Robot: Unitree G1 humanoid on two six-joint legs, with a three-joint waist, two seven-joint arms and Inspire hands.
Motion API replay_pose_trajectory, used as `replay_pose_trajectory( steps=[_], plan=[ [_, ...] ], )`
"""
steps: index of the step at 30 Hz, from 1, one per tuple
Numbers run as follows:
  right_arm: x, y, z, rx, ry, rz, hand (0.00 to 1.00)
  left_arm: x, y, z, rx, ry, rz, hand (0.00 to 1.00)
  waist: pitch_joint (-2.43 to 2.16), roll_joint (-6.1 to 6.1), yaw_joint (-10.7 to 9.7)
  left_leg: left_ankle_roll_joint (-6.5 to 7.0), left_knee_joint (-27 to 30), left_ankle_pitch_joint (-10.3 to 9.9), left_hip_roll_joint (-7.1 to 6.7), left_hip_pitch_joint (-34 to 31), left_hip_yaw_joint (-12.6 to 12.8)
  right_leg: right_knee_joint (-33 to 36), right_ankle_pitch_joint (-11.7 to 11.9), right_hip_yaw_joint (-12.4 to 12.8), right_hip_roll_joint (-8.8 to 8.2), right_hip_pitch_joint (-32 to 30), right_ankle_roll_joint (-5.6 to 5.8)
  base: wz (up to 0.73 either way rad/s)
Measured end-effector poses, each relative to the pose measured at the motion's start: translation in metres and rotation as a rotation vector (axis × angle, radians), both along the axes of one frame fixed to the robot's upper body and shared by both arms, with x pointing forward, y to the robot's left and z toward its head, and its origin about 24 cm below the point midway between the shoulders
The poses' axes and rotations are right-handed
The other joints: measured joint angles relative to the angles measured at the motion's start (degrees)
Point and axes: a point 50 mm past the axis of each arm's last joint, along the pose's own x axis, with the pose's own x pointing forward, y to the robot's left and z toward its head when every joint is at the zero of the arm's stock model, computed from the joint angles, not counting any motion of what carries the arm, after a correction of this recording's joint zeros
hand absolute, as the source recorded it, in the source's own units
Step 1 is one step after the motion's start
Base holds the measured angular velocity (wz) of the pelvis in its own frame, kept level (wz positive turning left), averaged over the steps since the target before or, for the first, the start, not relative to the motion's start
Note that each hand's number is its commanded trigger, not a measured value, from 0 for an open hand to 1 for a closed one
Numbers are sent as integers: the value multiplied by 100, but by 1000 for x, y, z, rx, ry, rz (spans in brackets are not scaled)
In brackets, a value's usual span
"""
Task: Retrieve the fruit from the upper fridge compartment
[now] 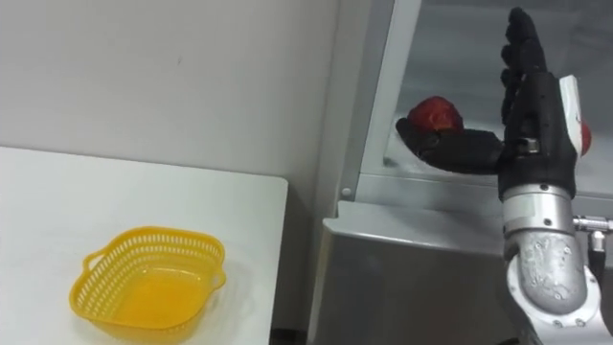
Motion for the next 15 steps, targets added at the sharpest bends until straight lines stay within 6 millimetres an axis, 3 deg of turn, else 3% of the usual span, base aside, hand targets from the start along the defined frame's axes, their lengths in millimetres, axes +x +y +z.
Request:
replay_pose_trajectory(
  steps=[2,6,12,15],
  plan=[
    [3,-5,-5,-19,43,-10,0,0,2,0,5,4,15,0,-25,-8,77,-9,-2,6,2,-4,-3,2,0,-3,1,-41,0,-3],
    [8,-13,-9,-38,101,-32,0,-3,3,1,3,13,18,0,-26,-9,117,-17,-5,16,3,-7,-14,3,0,-3,3,-47,0,0],
    [13,-18,9,-60,87,-12,0,-5,6,4,4,4,16,0,-33,-36,128,-23,-9,21,8,-11,-42,9,0,-31,6,-45,0,2],
    [19,-26,12,-39,115,-17,0,-5,10,6,21,-7,22,0,-63,-166,136,-32,-22,40,7,-4,-80,13,0,-50,8,-29,0,5]
  ],
)
